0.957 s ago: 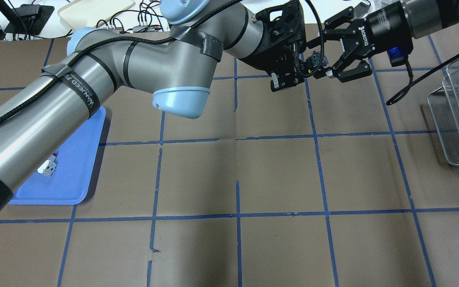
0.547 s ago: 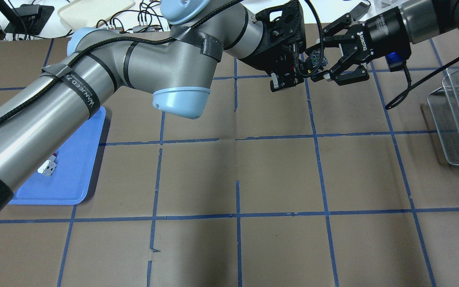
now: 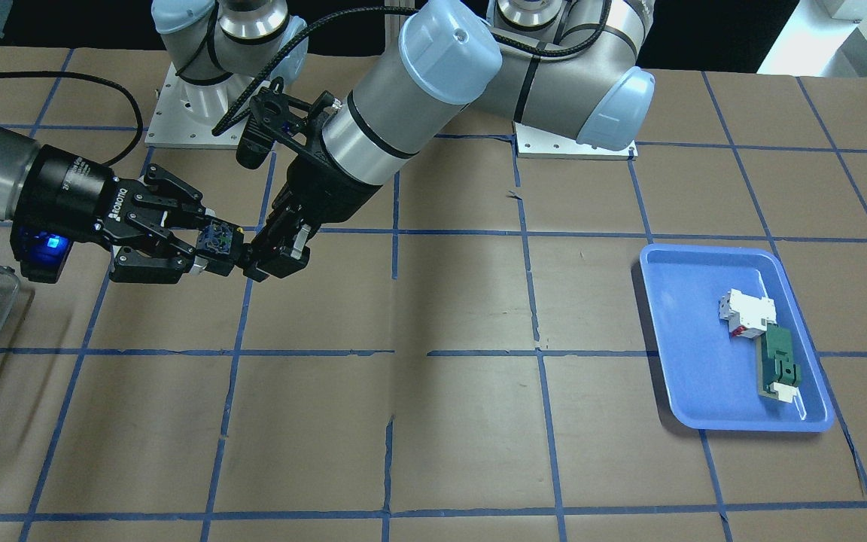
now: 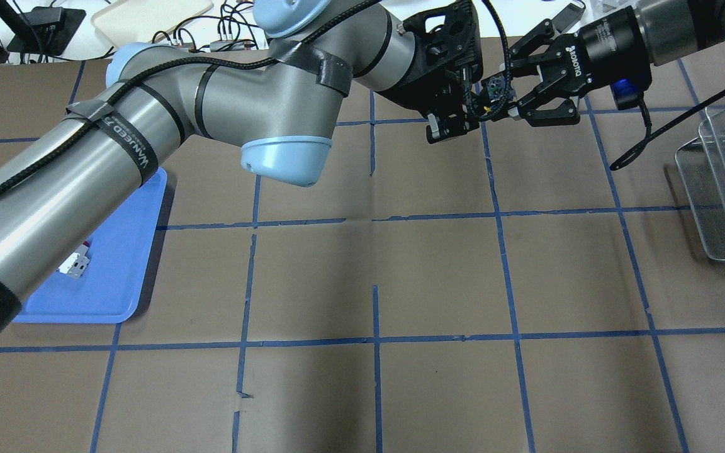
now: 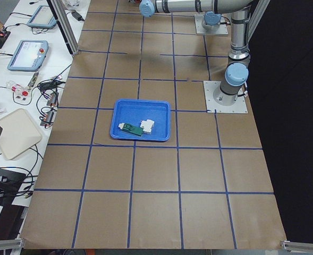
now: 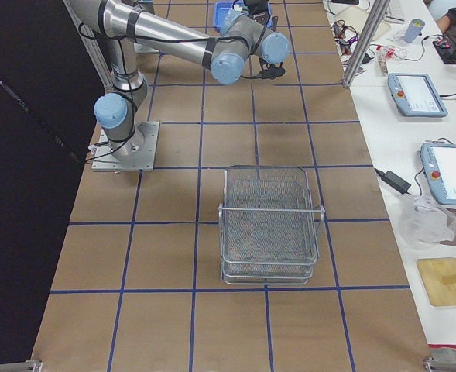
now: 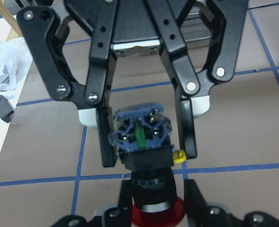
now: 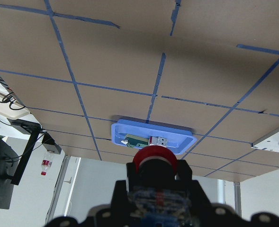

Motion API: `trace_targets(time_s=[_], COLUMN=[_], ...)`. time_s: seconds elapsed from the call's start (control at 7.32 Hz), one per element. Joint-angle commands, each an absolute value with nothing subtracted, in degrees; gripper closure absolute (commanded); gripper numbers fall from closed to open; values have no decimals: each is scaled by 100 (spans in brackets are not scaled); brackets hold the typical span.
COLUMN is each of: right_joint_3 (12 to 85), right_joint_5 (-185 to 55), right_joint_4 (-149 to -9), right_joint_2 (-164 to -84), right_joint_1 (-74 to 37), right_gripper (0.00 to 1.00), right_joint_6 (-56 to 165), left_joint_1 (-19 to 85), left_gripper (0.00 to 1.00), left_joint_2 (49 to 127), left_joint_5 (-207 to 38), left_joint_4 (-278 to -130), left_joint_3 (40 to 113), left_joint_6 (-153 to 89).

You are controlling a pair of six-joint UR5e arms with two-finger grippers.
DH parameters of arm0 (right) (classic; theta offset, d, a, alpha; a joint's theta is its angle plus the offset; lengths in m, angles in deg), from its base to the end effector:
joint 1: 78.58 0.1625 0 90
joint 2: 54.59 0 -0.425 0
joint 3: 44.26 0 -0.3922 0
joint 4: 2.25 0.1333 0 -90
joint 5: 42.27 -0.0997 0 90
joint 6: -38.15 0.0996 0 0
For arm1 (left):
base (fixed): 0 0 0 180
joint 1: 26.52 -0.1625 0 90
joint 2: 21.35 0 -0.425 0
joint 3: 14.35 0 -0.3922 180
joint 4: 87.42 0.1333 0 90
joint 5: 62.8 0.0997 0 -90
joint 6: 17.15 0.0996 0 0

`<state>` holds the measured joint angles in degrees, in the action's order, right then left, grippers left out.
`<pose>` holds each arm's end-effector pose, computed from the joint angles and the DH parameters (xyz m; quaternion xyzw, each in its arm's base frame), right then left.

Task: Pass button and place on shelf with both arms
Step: 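Close the right gripper on the push-button's switch body beside the left gripper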

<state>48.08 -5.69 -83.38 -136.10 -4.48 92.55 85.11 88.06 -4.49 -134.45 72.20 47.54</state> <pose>0.0622 -0.5603 0.4197 0.5696 0.6754 0.2903 0.3677 -0.4105 -0.5317 0.4253 -0.6864 -0.6387 0.3064 0.1645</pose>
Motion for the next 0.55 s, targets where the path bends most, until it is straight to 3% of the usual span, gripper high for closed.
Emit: trace_targets(time_s=[0.0,0.41], right_joint_3=[4837,4829], right_joint_5=[-562,-562], right_joint_4=[-8328,-8337], right_joint_2=[-13659,-13659], right_joint_1=[-449,-458], right_gripper=[89,93], right_joint_6=[9229,9229], left_joint_1=[8510,8510], left_gripper=[100,100], left_joint_2=[8782,8782], left_joint_5=[-452,-435], left_joint_4=[-13444,-13444], left_joint_3=[7213,7239], left_joint_6=[4754,4754])
